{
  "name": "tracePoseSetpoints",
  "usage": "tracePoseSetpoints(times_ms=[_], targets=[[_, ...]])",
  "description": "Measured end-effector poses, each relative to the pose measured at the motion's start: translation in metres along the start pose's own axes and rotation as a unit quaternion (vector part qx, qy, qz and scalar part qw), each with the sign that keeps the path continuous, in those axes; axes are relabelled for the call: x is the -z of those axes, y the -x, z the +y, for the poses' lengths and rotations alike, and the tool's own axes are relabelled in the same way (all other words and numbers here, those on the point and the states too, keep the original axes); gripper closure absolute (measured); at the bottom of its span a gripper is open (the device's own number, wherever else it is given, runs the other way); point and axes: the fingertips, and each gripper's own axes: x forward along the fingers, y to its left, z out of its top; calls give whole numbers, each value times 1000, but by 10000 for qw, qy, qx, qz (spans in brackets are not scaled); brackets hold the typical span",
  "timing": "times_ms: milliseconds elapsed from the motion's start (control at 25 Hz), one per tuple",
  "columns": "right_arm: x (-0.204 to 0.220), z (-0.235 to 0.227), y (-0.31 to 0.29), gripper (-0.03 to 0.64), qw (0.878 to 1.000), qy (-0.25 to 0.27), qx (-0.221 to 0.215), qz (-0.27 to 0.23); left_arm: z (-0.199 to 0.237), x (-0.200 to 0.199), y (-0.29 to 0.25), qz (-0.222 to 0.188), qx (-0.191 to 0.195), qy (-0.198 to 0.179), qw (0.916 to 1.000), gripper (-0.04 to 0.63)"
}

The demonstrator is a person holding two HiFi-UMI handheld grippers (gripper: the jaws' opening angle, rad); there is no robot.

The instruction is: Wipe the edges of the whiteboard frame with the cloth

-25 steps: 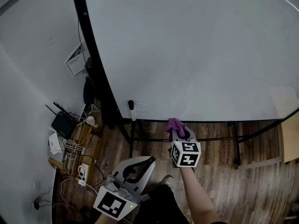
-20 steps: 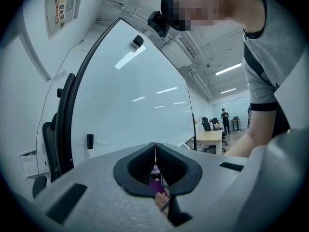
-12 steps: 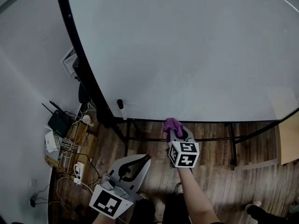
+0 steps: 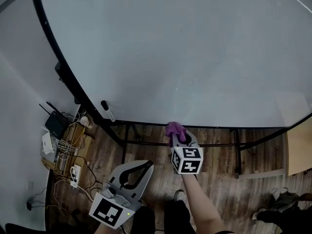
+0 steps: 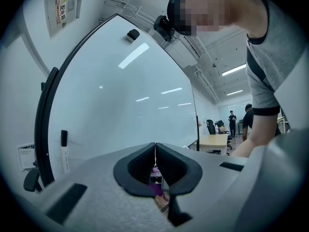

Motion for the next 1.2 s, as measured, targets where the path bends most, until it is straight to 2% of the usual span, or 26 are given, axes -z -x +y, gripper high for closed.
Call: tracePoseSetpoints(times_ms=[600, 1200], targets=[[4, -70, 26, 552, 9999, -97, 19, -45, -53, -7, -52, -14, -7, -57, 10000, 578], [8, -130, 43, 552, 9999, -29, 97, -31, -86, -7, -93, -78, -119, -20, 9999, 578]])
